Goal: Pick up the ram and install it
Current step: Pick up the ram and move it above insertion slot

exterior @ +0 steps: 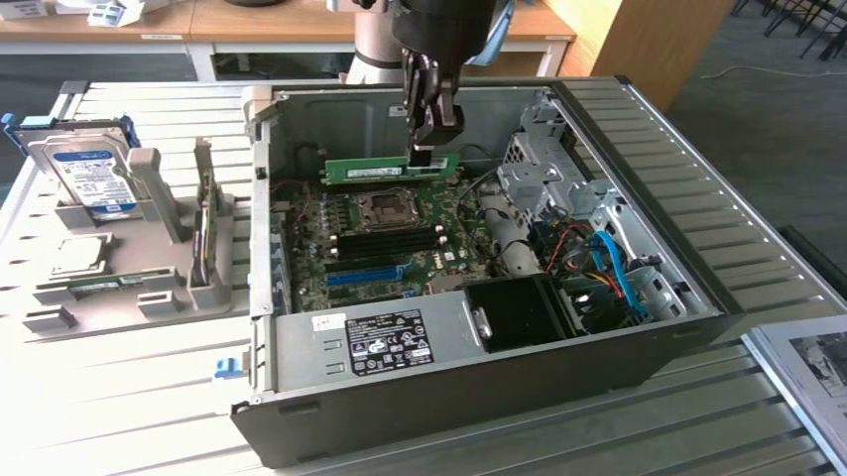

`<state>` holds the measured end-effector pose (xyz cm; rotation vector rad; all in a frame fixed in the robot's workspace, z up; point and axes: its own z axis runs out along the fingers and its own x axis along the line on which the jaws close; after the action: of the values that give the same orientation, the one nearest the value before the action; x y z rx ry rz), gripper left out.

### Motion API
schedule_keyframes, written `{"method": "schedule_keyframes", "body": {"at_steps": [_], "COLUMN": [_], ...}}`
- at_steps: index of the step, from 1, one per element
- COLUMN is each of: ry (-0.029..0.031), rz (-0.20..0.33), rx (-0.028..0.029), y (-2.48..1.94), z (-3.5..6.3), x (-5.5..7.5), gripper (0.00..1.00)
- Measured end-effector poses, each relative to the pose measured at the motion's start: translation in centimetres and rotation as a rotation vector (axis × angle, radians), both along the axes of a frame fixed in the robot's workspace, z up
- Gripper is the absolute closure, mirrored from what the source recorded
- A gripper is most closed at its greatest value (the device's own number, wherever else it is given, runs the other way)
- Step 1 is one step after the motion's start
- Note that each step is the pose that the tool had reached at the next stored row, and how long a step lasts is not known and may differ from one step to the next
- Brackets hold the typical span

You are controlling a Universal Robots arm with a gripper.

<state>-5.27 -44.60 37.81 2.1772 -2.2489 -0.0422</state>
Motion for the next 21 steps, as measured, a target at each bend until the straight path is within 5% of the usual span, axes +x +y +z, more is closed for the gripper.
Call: {"method": "schedule_keyframes", "body": {"at_steps": [21], "ry": [0.0000], "rz": [0.000], "rx": [-0.0001], "y": [2.38], "z": [-0.04], "x": [0.0], "gripper": [0.88]}}
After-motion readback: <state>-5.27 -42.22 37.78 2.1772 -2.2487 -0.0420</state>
